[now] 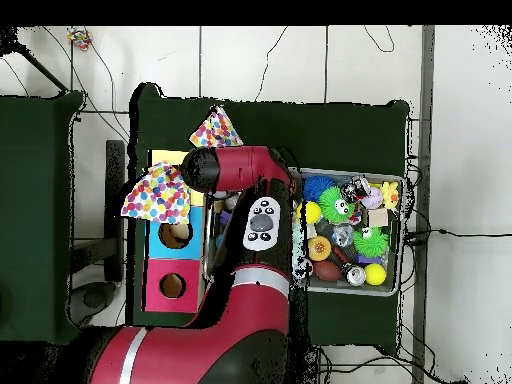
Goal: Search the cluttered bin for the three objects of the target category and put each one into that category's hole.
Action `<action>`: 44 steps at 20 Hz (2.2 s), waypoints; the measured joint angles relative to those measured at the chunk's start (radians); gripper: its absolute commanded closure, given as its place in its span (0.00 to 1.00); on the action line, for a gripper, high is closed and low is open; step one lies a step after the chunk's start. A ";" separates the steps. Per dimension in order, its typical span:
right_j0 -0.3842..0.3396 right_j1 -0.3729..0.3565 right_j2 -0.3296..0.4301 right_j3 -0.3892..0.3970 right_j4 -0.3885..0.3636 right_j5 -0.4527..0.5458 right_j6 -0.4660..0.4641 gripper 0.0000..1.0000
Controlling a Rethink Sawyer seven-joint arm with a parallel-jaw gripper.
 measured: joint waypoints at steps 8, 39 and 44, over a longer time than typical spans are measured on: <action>0.001 0.000 0.004 -0.004 -0.013 0.000 0.000 0.00; 0.026 -0.144 0.030 0.032 -0.016 0.057 0.000 1.00; 0.066 -0.257 0.030 0.045 -0.011 0.100 0.000 1.00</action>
